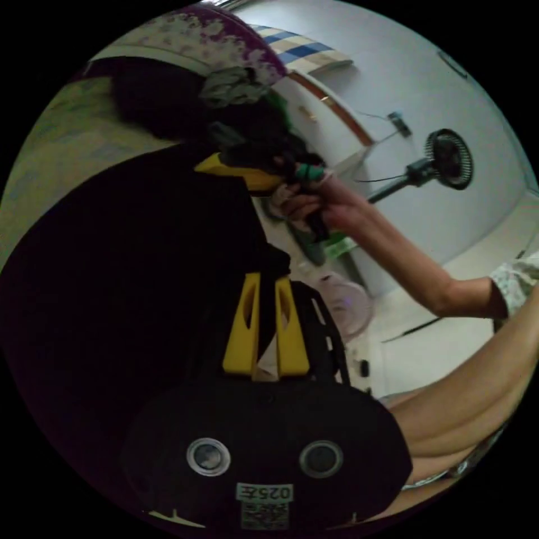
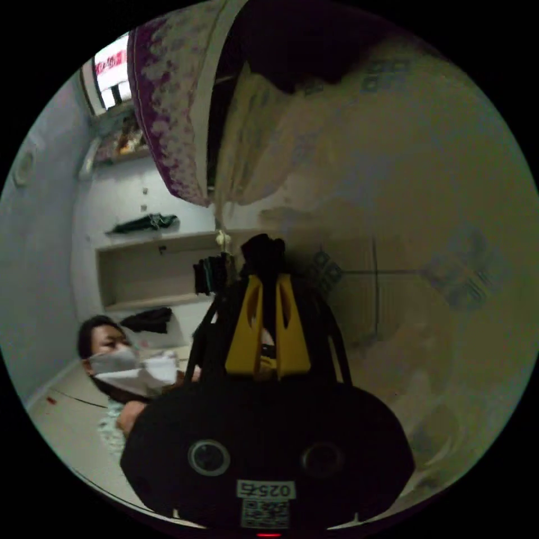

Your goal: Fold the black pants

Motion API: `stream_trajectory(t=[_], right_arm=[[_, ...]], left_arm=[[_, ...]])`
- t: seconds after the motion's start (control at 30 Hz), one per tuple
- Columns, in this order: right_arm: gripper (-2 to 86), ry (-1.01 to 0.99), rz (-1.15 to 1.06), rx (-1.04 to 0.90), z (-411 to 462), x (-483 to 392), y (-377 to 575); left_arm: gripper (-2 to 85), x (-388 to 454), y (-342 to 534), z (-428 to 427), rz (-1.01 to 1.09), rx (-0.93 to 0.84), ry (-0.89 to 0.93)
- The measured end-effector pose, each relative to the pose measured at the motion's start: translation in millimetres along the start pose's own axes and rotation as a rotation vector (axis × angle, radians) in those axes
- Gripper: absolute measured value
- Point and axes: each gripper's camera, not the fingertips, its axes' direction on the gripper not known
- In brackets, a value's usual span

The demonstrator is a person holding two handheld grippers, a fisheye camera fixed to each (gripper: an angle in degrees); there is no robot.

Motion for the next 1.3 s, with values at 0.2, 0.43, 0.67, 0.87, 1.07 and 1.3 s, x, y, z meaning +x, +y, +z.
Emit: stream_trajectory(t=[0.2, 0.43, 0.67, 0.87, 1.07, 1.3], right_arm=[[4.0, -0.253, -0.151, 0.061, -4, -104, 28], [12.9, -0.075, -0.449, -0.195, 221, -183, -17], [9.6, -0.144, -0.416, -0.155, 282, -173, -8], [-0.3, 0.59, -0.828, -0.029, 297, -276, 80], [-0.5, 1.147, -0.823, -0.187, 453, -231, 96], [10.2, 0.989, -0.714, -0.095, 400, -286, 129]], left_arm=[[0.1, 39, -14, -97, 0.154, 0.256, 0.232], [3.8, -27, 104, -230, -0.191, 0.535, 0.035], [4.1, -60, 220, -301, -0.58, 0.79, -0.294], [1.1, -10, 82, -275, -0.219, 0.52, -0.396], [-0.6, -73, 58, -211, -0.177, 0.234, -0.663], [15.0, -81, 80, -310, -0.318, 0.293, -0.566]])
